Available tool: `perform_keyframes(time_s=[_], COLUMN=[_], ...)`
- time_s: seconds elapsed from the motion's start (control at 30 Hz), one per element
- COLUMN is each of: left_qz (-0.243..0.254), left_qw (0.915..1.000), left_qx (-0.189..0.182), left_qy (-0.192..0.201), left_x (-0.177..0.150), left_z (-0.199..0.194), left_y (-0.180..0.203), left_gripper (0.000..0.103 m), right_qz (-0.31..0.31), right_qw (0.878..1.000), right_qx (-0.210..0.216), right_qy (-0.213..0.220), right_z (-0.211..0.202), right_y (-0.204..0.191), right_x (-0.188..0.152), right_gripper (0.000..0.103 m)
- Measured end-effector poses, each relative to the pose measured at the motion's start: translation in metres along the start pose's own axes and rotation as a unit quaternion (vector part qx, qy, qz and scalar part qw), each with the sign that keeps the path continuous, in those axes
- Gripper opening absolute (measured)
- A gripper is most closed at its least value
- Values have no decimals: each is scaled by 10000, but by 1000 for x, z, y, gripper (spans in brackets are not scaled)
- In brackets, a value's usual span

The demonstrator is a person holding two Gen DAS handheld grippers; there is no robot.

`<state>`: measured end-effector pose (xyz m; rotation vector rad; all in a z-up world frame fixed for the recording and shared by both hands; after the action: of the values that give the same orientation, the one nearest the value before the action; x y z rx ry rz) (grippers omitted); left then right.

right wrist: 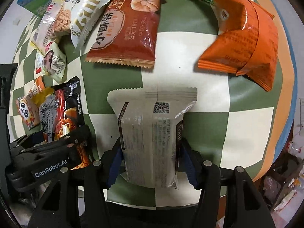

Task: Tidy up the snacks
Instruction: 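Grasp the yellow Cheese Buldak pack with the left tool while the right tool grasps the white bread packet, then carry both packets into the cardboard box and open both tools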

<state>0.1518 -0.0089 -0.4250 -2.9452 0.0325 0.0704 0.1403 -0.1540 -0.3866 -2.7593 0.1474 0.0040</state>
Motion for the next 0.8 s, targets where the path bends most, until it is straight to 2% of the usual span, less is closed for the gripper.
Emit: perform_keyframes(time_s=[0.07, 0.13, 0.27, 0.4, 0.53, 0.63, 0.7, 0.8], left_qz=[47, 111, 213, 169, 112, -13, -59, -32], left_qw=[10000, 9998, 9989, 9979, 9952, 9920, 9879, 9814], left_qx=[0, 33, 70, -101, -274, -483, -665, -741], left_qy=[73, 186, 421, 617, 934, 1164, 1402, 1769], left_x=[-1, -6, -15, -20, -13, 1, 23, 64], left_z=[0, -13, -31, -57, -101, -138, -172, -213], left_y=[-2, 5, 4, -6, -21, -33, -38, -39], left_gripper=[89, 84, 83, 83, 83, 83, 83, 83], right_qz=[16, -3, -78, -81, -128, -197, -297, -498], right_qw=[10000, 9998, 9994, 9994, 9986, 9965, 9932, 9875], right_qx=[-44, -141, -234, -71, 226, 531, 824, 1065], right_qy=[71, 104, 230, 325, 465, 621, 771, 1051], right_z=[3, 6, 2, -21, -53, -91, -121, -163], right_y=[-3, -8, -23, -40, -54, -64, -71, -81], right_x=[-1, -3, -16, -28, -30, -16, 1, 34], right_gripper=[62, 60, 57, 56, 56, 56, 56, 56])
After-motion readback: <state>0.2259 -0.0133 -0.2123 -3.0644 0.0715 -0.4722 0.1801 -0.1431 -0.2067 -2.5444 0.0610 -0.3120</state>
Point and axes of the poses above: each gripper's, at about its wrist camera, not at the fingertips, and z roughly the way its jaws point, y to its right, x to its top, the point moved 3 cm from there along z, roughly the way its jaws point, and after that the axes turned 15 degrees about x, right-handed, at the moved point
